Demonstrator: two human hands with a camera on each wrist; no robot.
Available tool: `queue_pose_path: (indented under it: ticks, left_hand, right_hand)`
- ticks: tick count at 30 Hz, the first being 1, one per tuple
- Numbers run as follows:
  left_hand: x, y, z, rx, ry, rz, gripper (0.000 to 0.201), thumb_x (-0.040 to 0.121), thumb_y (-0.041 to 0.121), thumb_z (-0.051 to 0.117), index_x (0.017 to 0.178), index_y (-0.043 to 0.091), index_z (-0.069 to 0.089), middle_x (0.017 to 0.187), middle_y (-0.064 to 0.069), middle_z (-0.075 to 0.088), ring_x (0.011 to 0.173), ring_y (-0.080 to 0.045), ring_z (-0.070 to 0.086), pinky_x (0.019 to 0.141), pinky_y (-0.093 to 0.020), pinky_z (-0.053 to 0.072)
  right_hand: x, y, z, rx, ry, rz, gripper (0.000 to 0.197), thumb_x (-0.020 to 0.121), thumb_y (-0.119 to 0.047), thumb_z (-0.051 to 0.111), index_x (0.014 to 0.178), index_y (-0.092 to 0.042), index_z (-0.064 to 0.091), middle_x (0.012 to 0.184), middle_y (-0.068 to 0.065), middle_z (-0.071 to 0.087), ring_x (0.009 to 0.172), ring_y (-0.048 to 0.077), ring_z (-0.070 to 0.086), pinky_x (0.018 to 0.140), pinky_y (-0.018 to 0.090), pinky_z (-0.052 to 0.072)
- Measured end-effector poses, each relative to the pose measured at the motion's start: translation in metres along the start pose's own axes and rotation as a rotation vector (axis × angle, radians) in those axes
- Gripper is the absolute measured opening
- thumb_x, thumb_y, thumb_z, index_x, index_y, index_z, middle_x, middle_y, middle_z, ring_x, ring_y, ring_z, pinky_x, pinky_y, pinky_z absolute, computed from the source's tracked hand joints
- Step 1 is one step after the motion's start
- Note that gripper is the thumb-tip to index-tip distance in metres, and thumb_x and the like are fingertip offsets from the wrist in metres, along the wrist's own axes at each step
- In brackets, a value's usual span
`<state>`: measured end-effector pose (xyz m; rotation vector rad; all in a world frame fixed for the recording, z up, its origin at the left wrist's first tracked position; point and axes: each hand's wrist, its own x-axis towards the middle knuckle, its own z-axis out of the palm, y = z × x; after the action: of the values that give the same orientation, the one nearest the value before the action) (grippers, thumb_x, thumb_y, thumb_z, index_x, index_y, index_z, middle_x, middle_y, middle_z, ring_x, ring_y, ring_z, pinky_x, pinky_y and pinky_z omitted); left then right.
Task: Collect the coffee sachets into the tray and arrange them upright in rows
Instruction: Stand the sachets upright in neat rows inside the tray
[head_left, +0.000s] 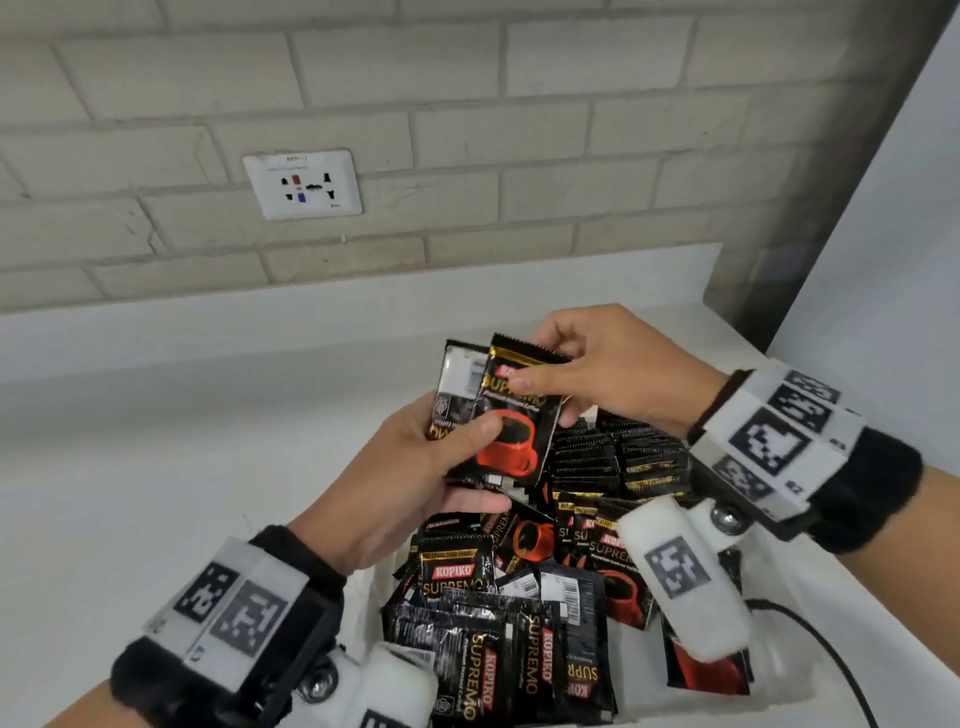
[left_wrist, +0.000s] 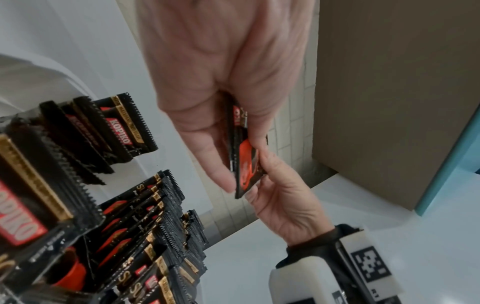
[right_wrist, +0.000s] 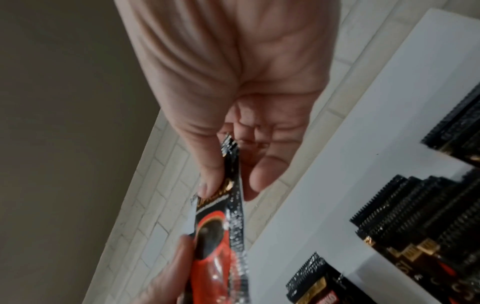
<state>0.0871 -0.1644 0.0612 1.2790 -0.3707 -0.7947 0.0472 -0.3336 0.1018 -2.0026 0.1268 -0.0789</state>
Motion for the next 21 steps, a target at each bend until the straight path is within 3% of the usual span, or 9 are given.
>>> queue_pose_path:
  ticks: [5, 9, 12, 16, 19, 21]
  left_hand:
    - [-0.006, 0.004, 0.007, -0.134, -0.025, 0.009, 0.032, 0.076, 0.019, 0.054, 0.107, 0.012, 0.058, 0.092, -0.011, 0.072, 0.073, -0.021, 0.071, 0.054, -0.027, 0.058]
    - [-0.009, 0.003, 0.006, -0.096, -0.034, 0.057, 0.029, 0.074, 0.017, 0.055, 0.103, 0.014, 0.060, 0.094, -0.011, 0.072, 0.076, -0.021, 0.071, 0.062, -0.031, 0.060]
    - [-0.010, 0.007, -0.004, 0.113, 0.065, 0.239, 0.015, 0.067, 0.018, 0.062, 0.079, 0.023, 0.070, 0.094, -0.003, 0.073, 0.083, -0.016, 0.069, 0.072, -0.030, 0.059]
    - [-0.013, 0.018, -0.020, 0.386, 0.125, 0.525, 0.022, 0.060, 0.011, 0.066, 0.061, 0.033, 0.073, 0.099, 0.007, 0.069, 0.096, 0.001, 0.062, 0.077, -0.012, 0.048]
    - [-0.015, 0.020, -0.033, 0.519, 0.107, 0.627, 0.027, 0.051, 0.012, 0.082, 0.055, 0.036, 0.071, 0.112, 0.009, 0.057, 0.101, 0.005, 0.055, 0.085, -0.013, 0.045]
    - [-0.014, 0.017, -0.037, 0.602, 0.089, 0.673, 0.016, 0.056, 0.023, 0.072, 0.053, 0.038, 0.068, 0.116, 0.016, 0.056, 0.106, 0.003, 0.052, 0.088, -0.019, 0.044]
  right_hand:
    - [-0.012, 0.003, -0.013, 0.124, 0.041, 0.039, 0.009, 0.078, -0.007, 0.067, 0.083, -0.009, 0.060, 0.071, 0.002, 0.065, 0.044, 0.002, 0.058, 0.044, 0.015, 0.049]
    - [-0.022, 0.002, -0.014, 0.101, 0.087, -0.066, 0.011, 0.078, -0.005, 0.067, 0.078, -0.014, 0.060, 0.071, 0.000, 0.066, 0.048, 0.006, 0.058, 0.046, 0.018, 0.049]
    - [-0.037, 0.000, -0.016, 0.012, 0.033, -0.183, 0.013, 0.075, -0.011, 0.070, 0.077, -0.023, 0.064, 0.075, 0.000, 0.069, 0.055, 0.009, 0.059, 0.052, 0.019, 0.051]
    - [-0.055, -0.004, -0.026, -0.100, -0.160, -0.147, 0.013, 0.066, -0.026, 0.070, 0.079, -0.021, 0.069, 0.079, 0.005, 0.071, 0.066, 0.017, 0.063, 0.063, 0.025, 0.052]
    - [-0.057, -0.002, -0.035, -0.139, -0.207, -0.121, 0.027, 0.058, -0.039, 0.068, 0.076, -0.018, 0.068, 0.075, 0.007, 0.071, 0.064, 0.019, 0.061, 0.062, 0.026, 0.051]
    - [-0.055, -0.004, -0.035, -0.112, -0.175, -0.139, 0.025, 0.055, -0.043, 0.067, 0.071, -0.024, 0.068, 0.077, 0.007, 0.071, 0.065, 0.014, 0.061, 0.063, 0.021, 0.049]
